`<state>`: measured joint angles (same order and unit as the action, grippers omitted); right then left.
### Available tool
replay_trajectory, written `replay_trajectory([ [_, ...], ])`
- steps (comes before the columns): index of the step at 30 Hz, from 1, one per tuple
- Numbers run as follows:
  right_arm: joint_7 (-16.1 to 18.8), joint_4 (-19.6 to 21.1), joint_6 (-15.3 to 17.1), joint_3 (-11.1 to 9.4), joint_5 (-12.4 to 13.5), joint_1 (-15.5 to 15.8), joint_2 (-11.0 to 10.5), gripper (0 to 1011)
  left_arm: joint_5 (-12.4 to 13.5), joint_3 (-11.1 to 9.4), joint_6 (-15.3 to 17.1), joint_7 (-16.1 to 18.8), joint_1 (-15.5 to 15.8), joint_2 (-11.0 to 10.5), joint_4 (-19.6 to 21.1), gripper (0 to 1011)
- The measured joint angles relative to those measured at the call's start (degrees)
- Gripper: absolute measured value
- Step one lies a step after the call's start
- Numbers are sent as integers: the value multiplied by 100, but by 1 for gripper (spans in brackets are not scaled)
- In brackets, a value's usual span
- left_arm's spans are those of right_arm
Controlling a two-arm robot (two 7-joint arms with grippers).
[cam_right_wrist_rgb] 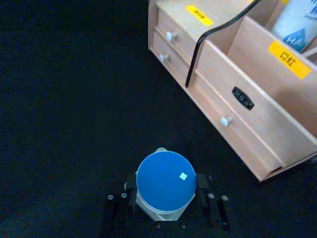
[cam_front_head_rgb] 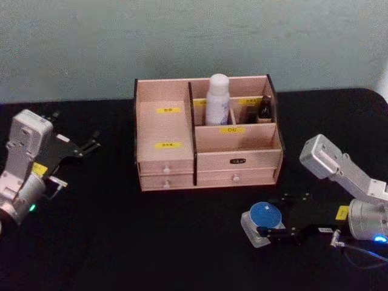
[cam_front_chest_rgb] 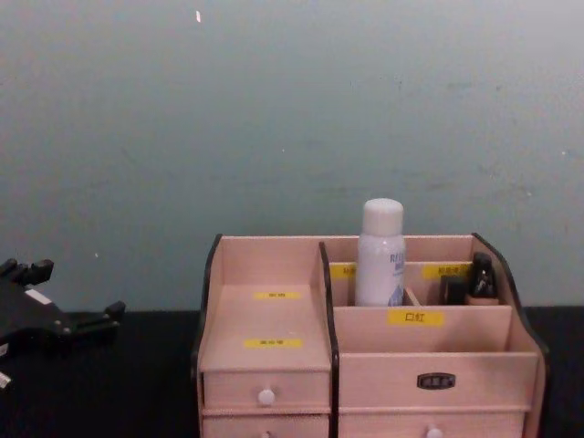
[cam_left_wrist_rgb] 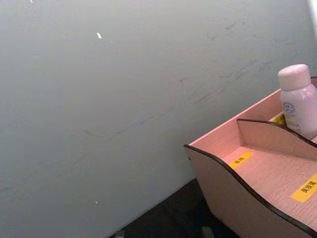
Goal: Pick up the facial cleanser and watermelon frost from the table and place them into the tiered storage box.
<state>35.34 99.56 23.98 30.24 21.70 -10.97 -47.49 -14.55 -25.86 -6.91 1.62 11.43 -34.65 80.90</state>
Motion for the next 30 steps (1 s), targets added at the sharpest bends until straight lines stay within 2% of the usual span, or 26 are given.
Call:
replay_trajectory([
  [14, -10, 231, -8, -185, 373, -78, -6, 720, 0, 0, 0, 0, 0, 0, 0, 1001],
  [20, -85, 277, 81, -244, 618, -262, 91, 720, 0, 0, 0, 0, 0, 0, 0, 1001],
  [30, -169, 385, 173, -183, 764, -644, 207, 720, 0, 0, 0, 0, 0, 1, 0, 1001],
])
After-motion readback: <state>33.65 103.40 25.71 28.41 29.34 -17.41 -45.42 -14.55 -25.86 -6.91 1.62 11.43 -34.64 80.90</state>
